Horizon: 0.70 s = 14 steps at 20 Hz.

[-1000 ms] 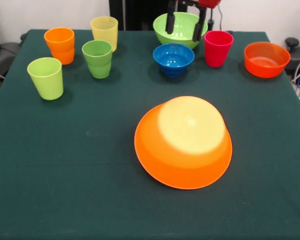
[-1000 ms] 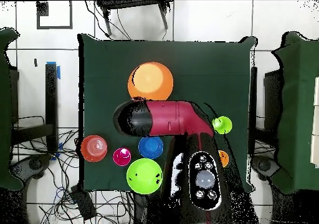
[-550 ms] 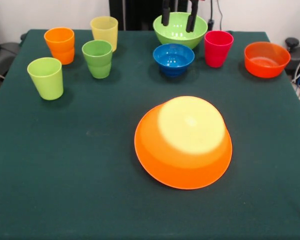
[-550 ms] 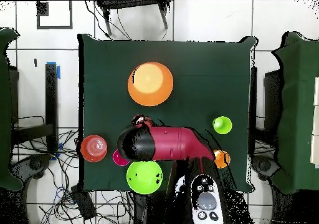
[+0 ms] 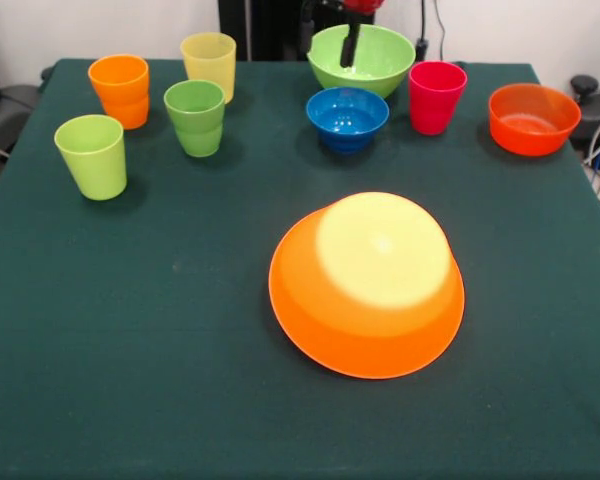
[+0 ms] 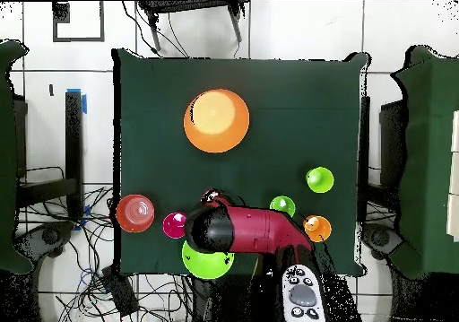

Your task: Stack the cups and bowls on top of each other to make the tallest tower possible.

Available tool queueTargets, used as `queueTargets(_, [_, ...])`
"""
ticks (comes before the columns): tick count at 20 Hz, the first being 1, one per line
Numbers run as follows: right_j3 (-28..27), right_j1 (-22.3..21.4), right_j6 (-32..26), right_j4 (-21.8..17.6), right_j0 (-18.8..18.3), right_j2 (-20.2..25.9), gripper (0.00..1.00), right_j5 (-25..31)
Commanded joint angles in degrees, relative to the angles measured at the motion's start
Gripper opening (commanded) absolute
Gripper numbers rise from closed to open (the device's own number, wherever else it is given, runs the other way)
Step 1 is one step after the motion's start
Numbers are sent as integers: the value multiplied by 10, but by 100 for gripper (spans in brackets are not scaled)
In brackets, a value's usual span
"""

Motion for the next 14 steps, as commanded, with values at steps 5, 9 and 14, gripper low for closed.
queueTargets(5, [25, 120, 85, -9, -8, -33, 100, -129])
queueTargets(9, [47, 106, 77, -6, -13, -37, 100, -133])
queueTargets(14, [63, 114, 86, 6, -16, -44, 100, -151])
